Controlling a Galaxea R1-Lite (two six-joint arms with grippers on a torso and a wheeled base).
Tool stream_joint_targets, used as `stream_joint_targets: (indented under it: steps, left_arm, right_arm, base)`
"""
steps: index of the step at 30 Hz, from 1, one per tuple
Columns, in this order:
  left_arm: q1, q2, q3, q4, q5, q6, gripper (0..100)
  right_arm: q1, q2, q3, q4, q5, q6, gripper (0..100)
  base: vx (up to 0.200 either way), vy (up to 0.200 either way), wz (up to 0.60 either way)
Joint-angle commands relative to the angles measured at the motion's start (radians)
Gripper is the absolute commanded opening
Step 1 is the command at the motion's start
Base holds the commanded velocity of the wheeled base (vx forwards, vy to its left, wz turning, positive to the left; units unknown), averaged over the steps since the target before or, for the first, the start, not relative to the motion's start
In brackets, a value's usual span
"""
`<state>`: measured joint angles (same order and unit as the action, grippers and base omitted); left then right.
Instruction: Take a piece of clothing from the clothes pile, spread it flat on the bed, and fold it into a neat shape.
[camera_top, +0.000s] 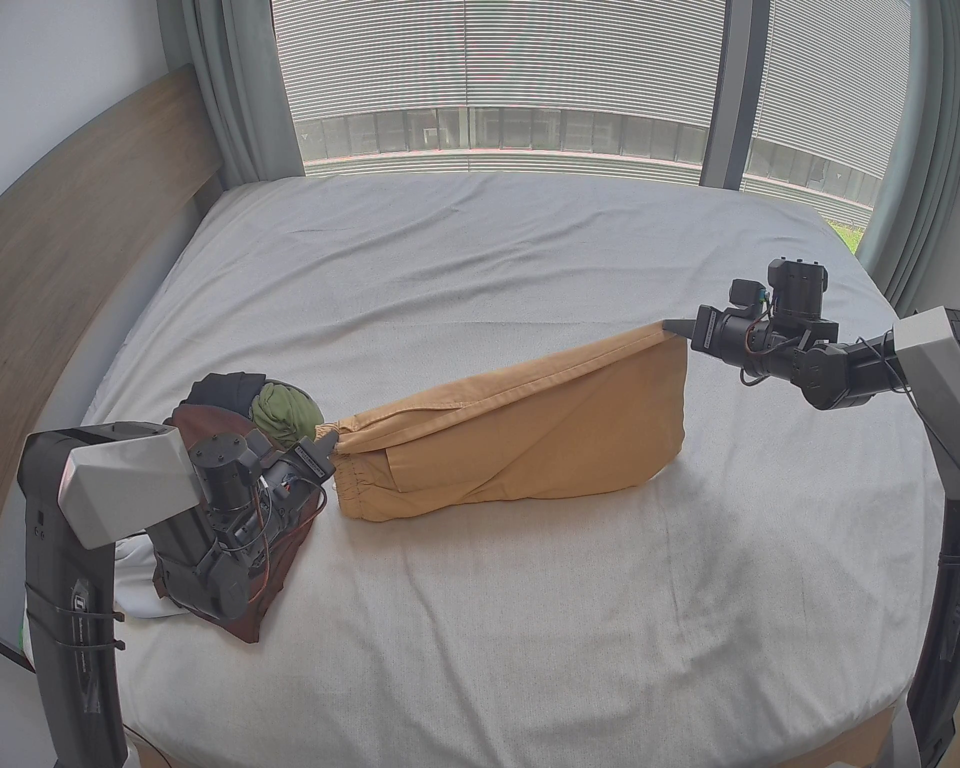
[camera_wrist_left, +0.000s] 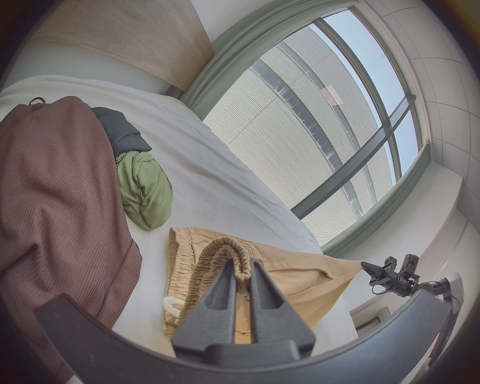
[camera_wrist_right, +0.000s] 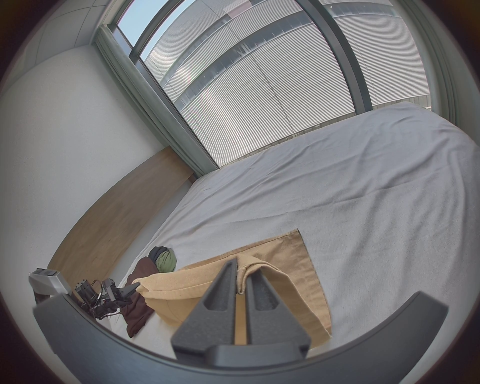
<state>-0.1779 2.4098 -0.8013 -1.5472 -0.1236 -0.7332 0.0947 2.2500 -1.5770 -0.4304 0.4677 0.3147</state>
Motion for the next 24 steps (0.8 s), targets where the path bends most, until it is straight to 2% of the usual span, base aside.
stream_joint_targets:
  steps: [1, 24]
  left_arm:
    - [-0.006, 0.037, -0.05, -0.001, 0.029, 0.0, 0]
    - [0.006, 0.115, -0.147, 0.004, 0.05, 0.0, 0]
  right_arm:
    - [0.0, 0.077, -0.064, -0.004, -0.006, 0.001, 0]
    - [0.01, 0.257, -0.258, -0.044, -0.032, 0.012, 0]
  base:
    - [0.0, 0.0, 0.0]
    - [0.0, 0.0, 0.0]
